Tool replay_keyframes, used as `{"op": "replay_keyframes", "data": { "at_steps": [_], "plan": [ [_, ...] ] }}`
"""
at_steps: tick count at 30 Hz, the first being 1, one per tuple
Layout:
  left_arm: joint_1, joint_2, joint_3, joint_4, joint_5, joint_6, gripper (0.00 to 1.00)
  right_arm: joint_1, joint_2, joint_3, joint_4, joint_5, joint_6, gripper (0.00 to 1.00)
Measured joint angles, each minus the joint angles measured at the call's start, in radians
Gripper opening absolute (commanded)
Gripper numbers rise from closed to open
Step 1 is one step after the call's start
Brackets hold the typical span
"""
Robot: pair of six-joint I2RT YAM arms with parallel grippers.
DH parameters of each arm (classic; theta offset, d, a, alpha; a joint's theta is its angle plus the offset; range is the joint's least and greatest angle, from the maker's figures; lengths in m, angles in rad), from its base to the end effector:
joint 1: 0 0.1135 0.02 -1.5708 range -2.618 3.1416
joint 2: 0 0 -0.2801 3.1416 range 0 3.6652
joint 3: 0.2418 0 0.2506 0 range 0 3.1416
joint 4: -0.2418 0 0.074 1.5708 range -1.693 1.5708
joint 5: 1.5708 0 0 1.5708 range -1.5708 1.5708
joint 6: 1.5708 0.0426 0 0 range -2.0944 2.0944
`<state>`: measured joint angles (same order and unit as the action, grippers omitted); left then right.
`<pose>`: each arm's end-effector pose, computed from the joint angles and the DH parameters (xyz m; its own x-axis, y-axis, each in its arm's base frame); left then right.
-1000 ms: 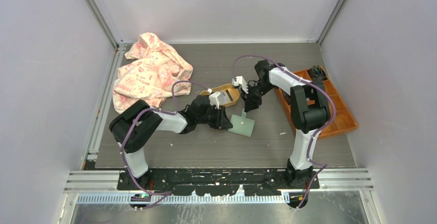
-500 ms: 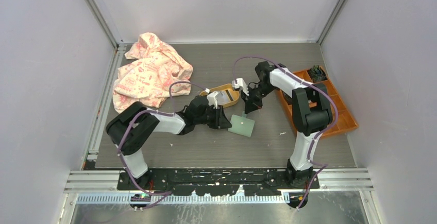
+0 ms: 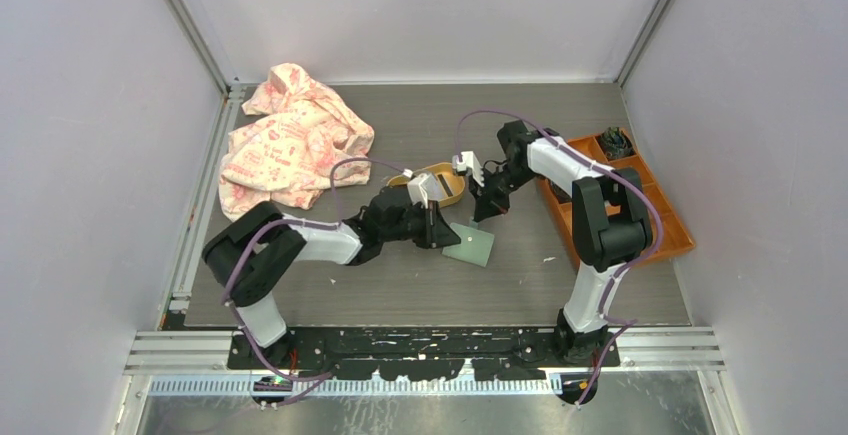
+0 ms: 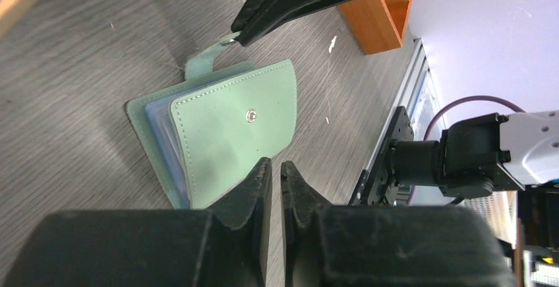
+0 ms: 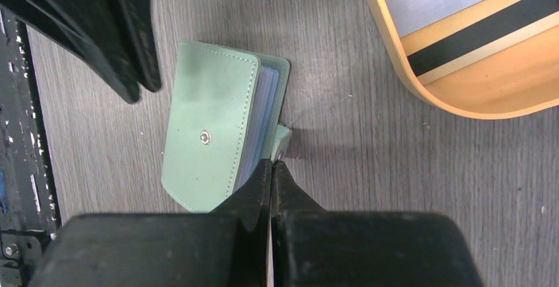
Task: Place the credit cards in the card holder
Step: Close the card holder at the center of the board.
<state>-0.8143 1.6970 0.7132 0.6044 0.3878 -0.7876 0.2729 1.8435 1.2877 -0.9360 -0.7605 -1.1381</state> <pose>0.2253 -0.2622 0.1800 -0.8273 -0.0792 -0.5561 0.4650 0.4589 -0.7571 0.3215 0.1205 0.2013 -0.1777 -0.7327 -0.6569 -0.9754 0.0425 0.2165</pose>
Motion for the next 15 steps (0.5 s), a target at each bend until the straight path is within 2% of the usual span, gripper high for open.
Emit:
{"op": "replay_keyframes", "data": {
  "at_steps": [8,15],
  "plan": [
    [-0.008,0.189,0.031,0.075,0.011,-0.066,0.03,0.0,-0.037,-0.037,0.026,-0.006,0.015,0.01],
    [-0.008,0.213,0.035,0.118,0.006,-0.091,0.01,0.018,-0.09,-0.109,0.05,0.005,-0.011,0.01]
  ]
}}
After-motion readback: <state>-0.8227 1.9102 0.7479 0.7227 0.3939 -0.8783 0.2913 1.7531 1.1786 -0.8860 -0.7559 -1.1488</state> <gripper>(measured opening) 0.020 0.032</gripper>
